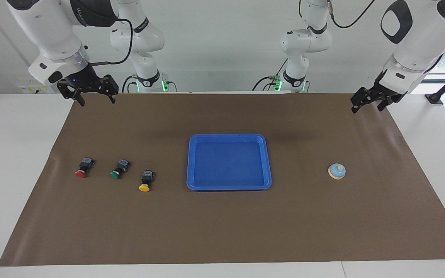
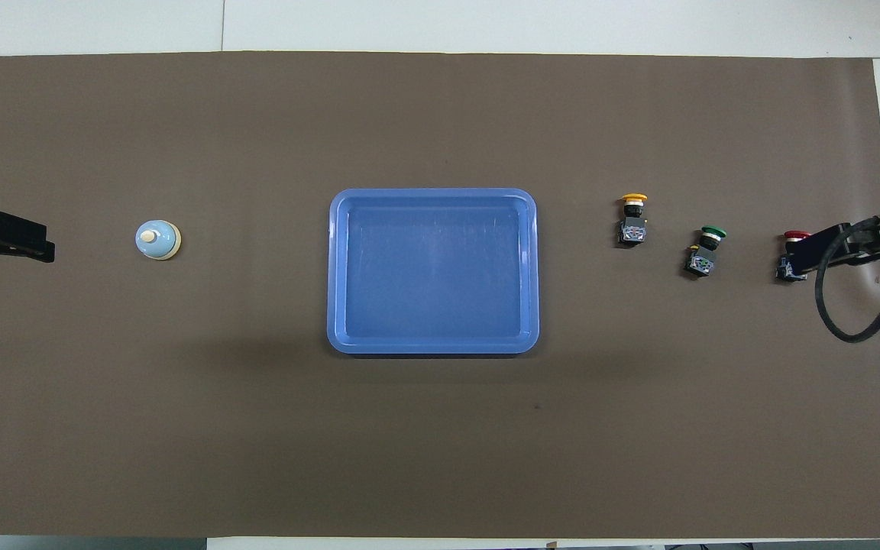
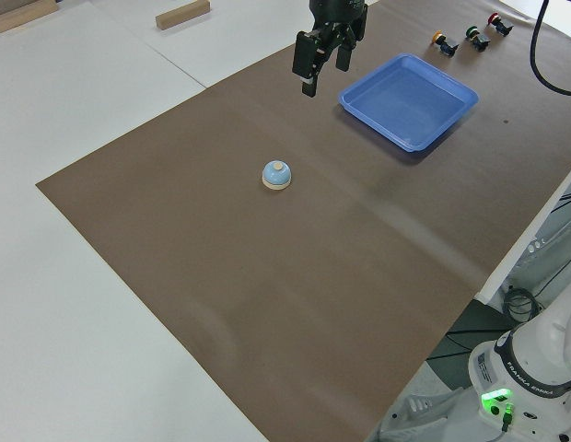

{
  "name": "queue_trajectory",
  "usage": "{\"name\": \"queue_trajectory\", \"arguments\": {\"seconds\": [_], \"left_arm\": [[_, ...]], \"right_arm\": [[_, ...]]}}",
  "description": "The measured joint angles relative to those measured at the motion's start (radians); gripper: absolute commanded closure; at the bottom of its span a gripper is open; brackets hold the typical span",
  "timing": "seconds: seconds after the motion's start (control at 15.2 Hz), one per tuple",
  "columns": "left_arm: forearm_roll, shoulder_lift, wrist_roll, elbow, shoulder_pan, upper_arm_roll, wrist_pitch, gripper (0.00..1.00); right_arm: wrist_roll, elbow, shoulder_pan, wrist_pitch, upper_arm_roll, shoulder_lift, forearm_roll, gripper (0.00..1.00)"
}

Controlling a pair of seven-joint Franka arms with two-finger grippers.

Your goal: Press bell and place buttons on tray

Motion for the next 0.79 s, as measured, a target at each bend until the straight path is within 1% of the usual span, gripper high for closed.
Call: {"name": "queue_trajectory", "arguments": {"seconds": [0.46,0.52,0.59,0.66,0.72,0.79], "left_arm": [[0.000,0.000,0.000,0.000,0.000,0.000,0.002,0.00],[0.000,0.000,0.000,0.000,0.000,0.000,0.017,0.19],[0.000,0.000,0.001,-0.005,0.000,-0.001,0.058,0.46],[0.000,0.000,0.002,-0.021,0.000,-0.001,0.115,0.76],[0.000,0.003,0.003,-0.044,0.000,-0.001,0.165,1.00],[0.000,0.013,0.003,-0.065,0.000,-0.001,0.195,1.00]], "right_arm": [[0.000,0.000,0.000,0.000,0.000,0.000,0.000,0.00],[0.000,0.000,0.000,0.000,0.000,0.000,0.000,0.00],[0.000,0.000,0.000,0.000,0.000,0.000,0.000,0.00],[0.000,0.000,0.000,0.000,0.000,0.000,0.000,0.00],[0.000,0.000,0.000,0.000,0.000,0.000,0.000,0.00],[0.000,0.000,0.000,0.000,0.000,0.000,0.000,0.00]]}}
